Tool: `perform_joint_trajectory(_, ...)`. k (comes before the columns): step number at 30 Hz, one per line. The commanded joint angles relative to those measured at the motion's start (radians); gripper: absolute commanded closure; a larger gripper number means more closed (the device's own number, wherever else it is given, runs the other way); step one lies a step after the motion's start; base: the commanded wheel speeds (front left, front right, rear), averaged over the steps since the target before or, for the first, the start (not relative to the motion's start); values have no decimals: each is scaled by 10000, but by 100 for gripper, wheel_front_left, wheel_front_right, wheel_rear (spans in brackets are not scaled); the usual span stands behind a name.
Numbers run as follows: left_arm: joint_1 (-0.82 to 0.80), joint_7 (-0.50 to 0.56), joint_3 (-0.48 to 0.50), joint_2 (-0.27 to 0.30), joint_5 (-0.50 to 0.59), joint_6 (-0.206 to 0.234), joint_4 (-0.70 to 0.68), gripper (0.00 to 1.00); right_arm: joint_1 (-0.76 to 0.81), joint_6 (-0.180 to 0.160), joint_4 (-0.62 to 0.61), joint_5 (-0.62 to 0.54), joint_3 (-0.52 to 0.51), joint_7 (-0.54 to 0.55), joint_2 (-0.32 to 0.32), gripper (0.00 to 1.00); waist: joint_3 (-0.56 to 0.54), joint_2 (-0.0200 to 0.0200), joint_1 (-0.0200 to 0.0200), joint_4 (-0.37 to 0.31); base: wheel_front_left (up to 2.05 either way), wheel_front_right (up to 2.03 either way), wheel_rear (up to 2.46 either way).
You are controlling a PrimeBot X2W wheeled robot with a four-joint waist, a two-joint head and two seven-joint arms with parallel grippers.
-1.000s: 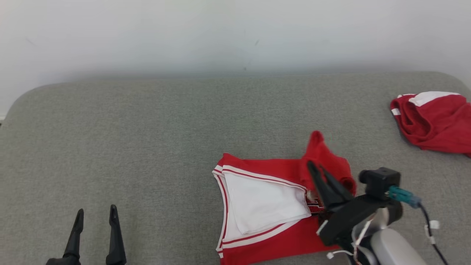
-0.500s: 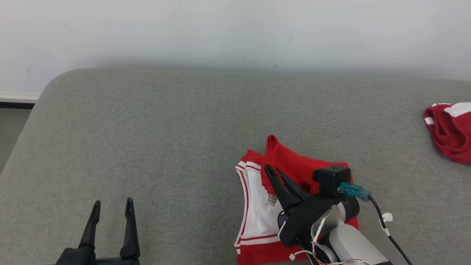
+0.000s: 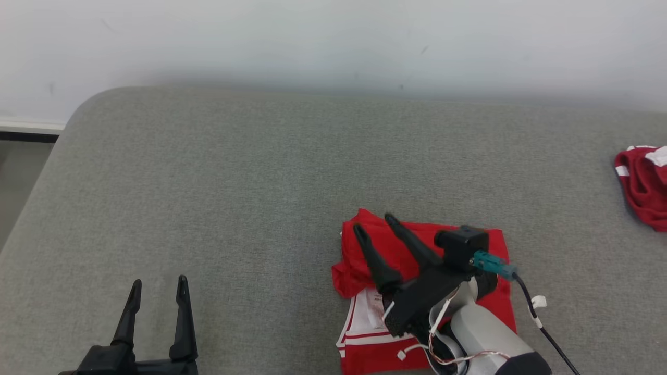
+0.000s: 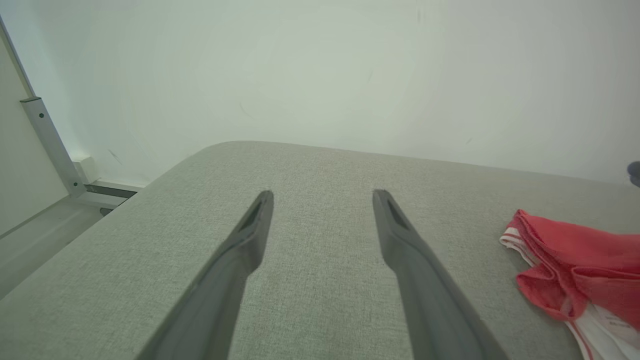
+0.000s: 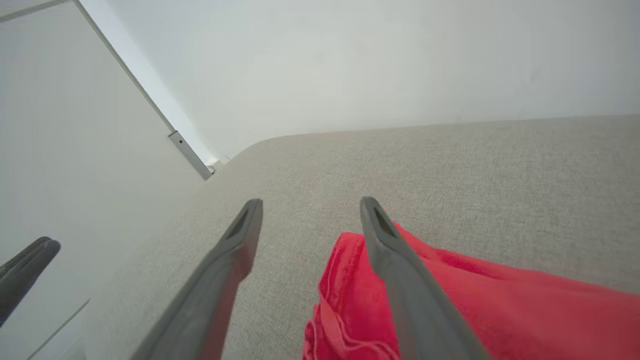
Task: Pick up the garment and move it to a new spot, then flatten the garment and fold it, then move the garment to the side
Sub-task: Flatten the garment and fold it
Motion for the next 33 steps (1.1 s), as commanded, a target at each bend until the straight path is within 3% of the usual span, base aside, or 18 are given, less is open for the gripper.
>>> perform_joint_trajectory(1, -43, -31, 14, -18, -14, 27, 20, 0, -109, -23, -133, 98, 28, -168, -12, 0, -60, 0, -1, -113, 0, 0, 0)
perform_joint_trajectory(7, 35, -31, 118, -17, 38, 30, 18, 0, -191, -23, -940, -9, -609, -774, -746, 0, -223, 0, -1, -408, 0, 0, 0)
perform_joint_trajectory(17, 280, -31, 376, -17, 247, 46, -250, 0, 1228, -23, -2322, -478, -2614, -1099, -1870, 0, -390, 0, -1, -827, 0, 0, 0)
perform_joint_trajectory(25, 421, -31, 625, -10, 400, 61, -446, 0, 2833, -23, -3545, -786, -3555, -1050, -1875, 0, -465, 0, -1, -1253, 0, 0, 0)
perform_joint_trajectory(33, 796, -31, 769, 76, 632, 62, -693, 0, 4226, -23, -4465, -1368, -4143, -1127, -1319, 0, -636, 0, -1, -1695, 0, 0, 0)
